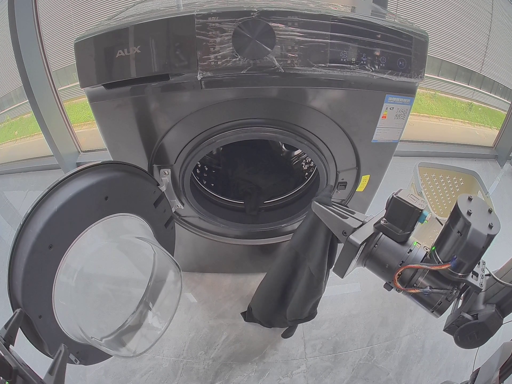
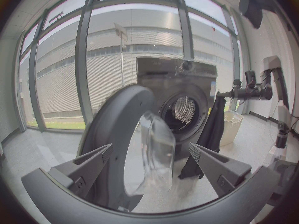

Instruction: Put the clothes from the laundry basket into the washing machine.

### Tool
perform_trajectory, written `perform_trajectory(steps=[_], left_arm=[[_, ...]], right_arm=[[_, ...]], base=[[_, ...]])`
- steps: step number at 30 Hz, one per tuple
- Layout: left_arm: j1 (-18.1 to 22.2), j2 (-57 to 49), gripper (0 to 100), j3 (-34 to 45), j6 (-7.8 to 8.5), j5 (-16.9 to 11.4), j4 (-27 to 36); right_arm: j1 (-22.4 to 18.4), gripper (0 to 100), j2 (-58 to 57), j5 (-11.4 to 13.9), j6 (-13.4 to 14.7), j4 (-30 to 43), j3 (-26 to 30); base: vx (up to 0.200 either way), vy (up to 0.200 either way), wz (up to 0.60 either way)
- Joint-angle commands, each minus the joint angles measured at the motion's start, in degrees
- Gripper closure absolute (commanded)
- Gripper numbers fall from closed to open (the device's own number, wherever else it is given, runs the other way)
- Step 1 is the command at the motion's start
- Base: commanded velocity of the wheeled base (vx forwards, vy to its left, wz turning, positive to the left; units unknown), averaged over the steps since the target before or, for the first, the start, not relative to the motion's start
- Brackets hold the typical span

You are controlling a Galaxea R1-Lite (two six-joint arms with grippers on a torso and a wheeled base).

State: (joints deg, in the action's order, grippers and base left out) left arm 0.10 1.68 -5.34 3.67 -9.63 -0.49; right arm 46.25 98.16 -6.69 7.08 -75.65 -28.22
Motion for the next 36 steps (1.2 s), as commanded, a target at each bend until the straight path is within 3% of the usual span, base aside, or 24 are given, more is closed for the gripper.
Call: perform_trajectory(steps=[1, 4, 9, 16, 19, 25, 36], left_arm=[[0.34, 13.87, 0, -12.15, -0.07, -15.15, -1.09], [0.61, 24.07, 0, -12.50, 0.29, -20.87, -2.68], [-4.76, 41.21, 0, -12.77, 2.13, -23.42, -12.96], [-15.48, 58.17, 0, -13.38, 2.31, -22.45, -25.26], [-19.79, 65.82, 0, -14.88, 2.22, -19.29, -29.66], [-22.95, 76.28, 0, -17.60, 2.13, -18.05, -35.99], [-25.23, 90.51, 0, -24.63, 1.69, -15.86, -41.70]], right_arm=[[3.06, 100, 1.51, 1.16, 0.04, -1.78, -3.07], [2.88, 100, 1.77, 3.53, 0.04, -1.78, -3.33], [1.91, 100, 3.62, 9.86, 0.39, -1.69, -6.23], [2.09, 100, 6.26, 11.61, 0.30, -0.99, -11.42], [2.09, 100, 7.22, 12.41, 0.30, -1.25, -11.51], [2.09, 100, 7.57, 12.14, 0.48, -1.25, -11.51], [2.79, 100, 7.57, 12.23, 0.56, -0.99, -11.33]], base=[[0.000, 0.000, 0.00], [0.000, 0.000, 0.00], [0.000, 0.000, 0.00], [0.000, 0.000, 0.00], [0.000, 0.000, 0.00], [0.000, 0.000, 0.00], [0.000, 0.000, 0.00]])
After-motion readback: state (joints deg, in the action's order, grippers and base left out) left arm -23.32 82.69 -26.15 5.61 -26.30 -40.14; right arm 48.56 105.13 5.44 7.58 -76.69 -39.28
